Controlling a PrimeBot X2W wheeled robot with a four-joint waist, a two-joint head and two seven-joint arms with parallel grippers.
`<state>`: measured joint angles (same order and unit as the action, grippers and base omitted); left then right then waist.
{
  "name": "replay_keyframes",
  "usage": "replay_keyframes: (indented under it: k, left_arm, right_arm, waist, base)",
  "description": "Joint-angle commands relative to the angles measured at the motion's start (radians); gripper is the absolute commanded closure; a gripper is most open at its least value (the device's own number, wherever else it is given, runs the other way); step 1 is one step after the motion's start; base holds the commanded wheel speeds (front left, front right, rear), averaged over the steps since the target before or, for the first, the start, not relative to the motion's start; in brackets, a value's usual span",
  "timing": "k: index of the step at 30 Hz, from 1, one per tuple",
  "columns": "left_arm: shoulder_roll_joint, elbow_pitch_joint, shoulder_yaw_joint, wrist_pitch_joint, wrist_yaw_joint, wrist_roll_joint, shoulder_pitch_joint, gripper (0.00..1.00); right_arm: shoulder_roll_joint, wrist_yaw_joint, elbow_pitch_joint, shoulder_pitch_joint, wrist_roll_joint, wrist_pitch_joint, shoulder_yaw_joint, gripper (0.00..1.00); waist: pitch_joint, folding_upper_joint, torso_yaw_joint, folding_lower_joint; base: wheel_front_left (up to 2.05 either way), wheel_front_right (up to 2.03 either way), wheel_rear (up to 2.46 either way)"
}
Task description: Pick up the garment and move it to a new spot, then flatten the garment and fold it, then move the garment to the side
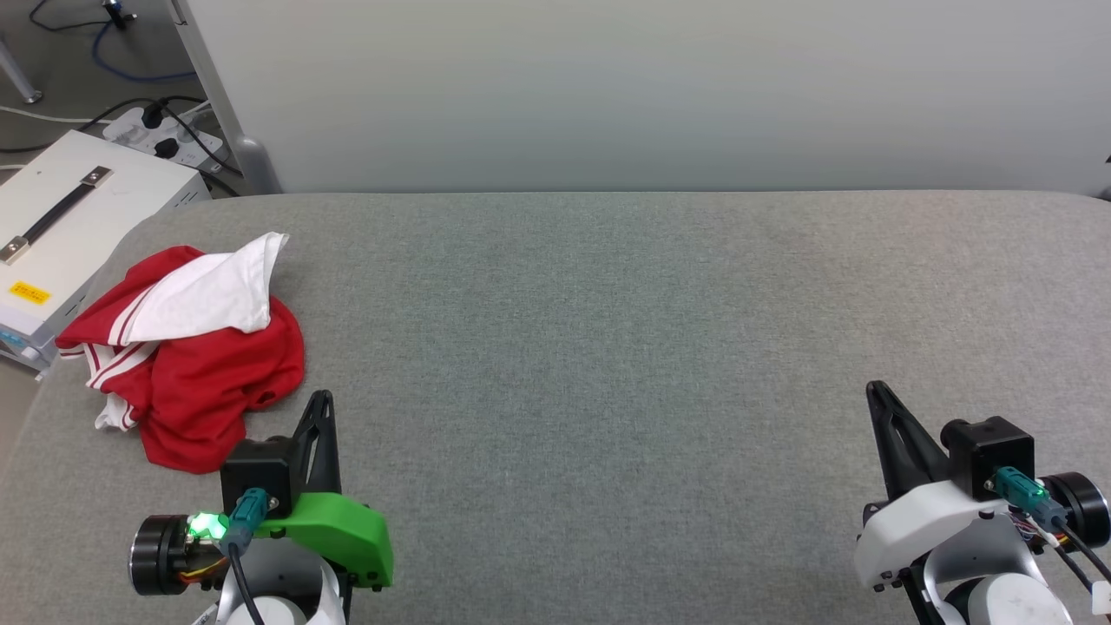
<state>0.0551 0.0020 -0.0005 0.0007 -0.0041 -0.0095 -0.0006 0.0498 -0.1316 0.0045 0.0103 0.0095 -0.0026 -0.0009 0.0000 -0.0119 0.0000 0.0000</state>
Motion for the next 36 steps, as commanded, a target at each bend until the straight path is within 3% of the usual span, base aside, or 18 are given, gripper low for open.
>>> replay_keyframes:
  k: [1, 20, 21, 22, 36]
  left_arm:
    - [-0.005, -0.002, 0.0, -0.001, 0.004, 0.009, 0.001, 1.0]
    - [-0.005, -0.002, 0.0, -0.001, 0.004, 0.009, 0.001, 1.0]
    - [-0.005, -0.002, 0.0, -0.001, 0.004, 0.009, 0.001, 0.0]
    - [0.0, 0.0, 0.0, 0.0, 0.0, -0.001, 0.0, 0.0]
    - [0.0, 0.016, 0.004, -0.022, -0.005, -0.024, 0.0, 0.0]
  right_arm:
    - [0.0, 0.001, -0.005, -0.01, -0.009, 0.003, 0.001, 1.0]
    - [0.0, 0.001, -0.005, -0.01, -0.009, 0.003, 0.001, 1.0]
    - [0.0, 0.001, -0.005, -0.01, -0.009, 0.003, 0.001, 0.0]
    - [0.0, 0.0, 0.0, 0.0, 0.001, 0.0, 0.0, 0.0]
    - [0.0, 0.0, 0.007, 0.003, 0.024, -0.022, -0.011, 0.0]
  waist:
    - [0.0, 0.0119, 0.0, 0.0]
    - [0.0, 0.0119, 0.0, 0.0]
    - [0.0, 0.0119, 0.0, 0.0]
    - [0.0, 0.0, 0.0, 0.0]
    - [0.001, 0.0011, -0.001, 0.0]
  base:
    - [0.0, 0.0, 0.0]
    - [0.0, 0.0, 0.0]
    - [0.0, 0.0, 0.0]
    - [0.0, 0.0, 0.0]
    - [0.0, 0.0, 0.0]
